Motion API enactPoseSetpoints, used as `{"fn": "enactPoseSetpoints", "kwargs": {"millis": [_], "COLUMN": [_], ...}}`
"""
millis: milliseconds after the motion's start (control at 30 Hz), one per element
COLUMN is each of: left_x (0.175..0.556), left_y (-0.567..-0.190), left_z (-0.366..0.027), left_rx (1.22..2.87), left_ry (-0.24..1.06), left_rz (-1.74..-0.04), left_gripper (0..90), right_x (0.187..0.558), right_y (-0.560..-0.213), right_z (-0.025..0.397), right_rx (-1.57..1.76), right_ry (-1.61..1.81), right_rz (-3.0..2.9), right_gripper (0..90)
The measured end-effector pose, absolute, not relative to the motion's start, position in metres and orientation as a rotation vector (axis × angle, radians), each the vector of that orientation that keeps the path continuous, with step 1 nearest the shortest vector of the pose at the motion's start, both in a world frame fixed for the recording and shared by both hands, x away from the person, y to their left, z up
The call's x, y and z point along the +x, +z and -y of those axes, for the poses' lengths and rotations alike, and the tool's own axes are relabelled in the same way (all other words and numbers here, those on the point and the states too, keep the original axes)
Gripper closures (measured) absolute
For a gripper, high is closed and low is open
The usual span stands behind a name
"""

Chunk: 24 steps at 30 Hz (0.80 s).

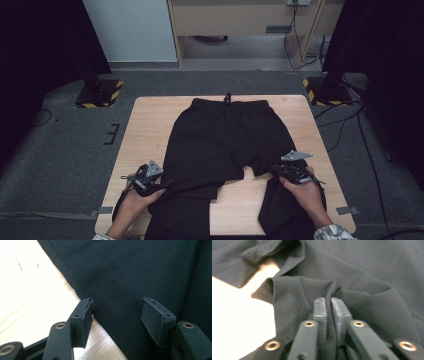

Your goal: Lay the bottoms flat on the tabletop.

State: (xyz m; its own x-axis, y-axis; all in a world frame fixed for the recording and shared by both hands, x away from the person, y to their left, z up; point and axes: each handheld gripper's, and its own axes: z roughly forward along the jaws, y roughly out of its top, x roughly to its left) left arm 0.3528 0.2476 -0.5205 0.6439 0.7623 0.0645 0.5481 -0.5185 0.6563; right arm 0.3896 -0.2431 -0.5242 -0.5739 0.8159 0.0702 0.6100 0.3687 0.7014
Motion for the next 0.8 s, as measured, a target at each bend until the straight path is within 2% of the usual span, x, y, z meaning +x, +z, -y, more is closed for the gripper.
{"fn": "enactPoseSetpoints", "kwargs": {"millis": [100, 167, 267, 433, 600, 800], "left_x": [0.353, 0.353, 0.353, 0.353, 0.352, 0.353], "left_y": [-0.521, -0.521, -0.521, -0.521, -0.521, -0.52], "left_z": [-0.248, -0.248, -0.248, -0.247, -0.247, -0.247], "left_rx": [2.258, 2.255, 2.255, 2.257, 2.26, 2.261], "left_ry": [0.464, 0.461, 0.461, 0.466, 0.469, 0.469], "left_rz": [-1.017, -1.019, -1.02, -1.016, -1.012, -1.012], "left_gripper": [40.9, 40.8, 40.7, 40.8, 40.9, 40.9], "right_x": [0.378, 0.37, 0.356, 0.335, 0.325, 0.323], "right_y": [-0.514, -0.507, -0.497, -0.494, -0.511, -0.517], "right_z": [0.251, 0.255, 0.252, 0.229, 0.21, 0.216], "right_rx": [1.248, 1.261, 1.223, 1.14, 1.071, 1.084], "right_ry": [1.029, 1.035, 1.072, 1.106, 1.014, 0.977], "right_rz": [-2.253, -2.216, -2.221, -2.293, -2.416, -2.463], "right_gripper": [58.9, 54.2, 55.5, 66.7, 68.3, 70.7]}}
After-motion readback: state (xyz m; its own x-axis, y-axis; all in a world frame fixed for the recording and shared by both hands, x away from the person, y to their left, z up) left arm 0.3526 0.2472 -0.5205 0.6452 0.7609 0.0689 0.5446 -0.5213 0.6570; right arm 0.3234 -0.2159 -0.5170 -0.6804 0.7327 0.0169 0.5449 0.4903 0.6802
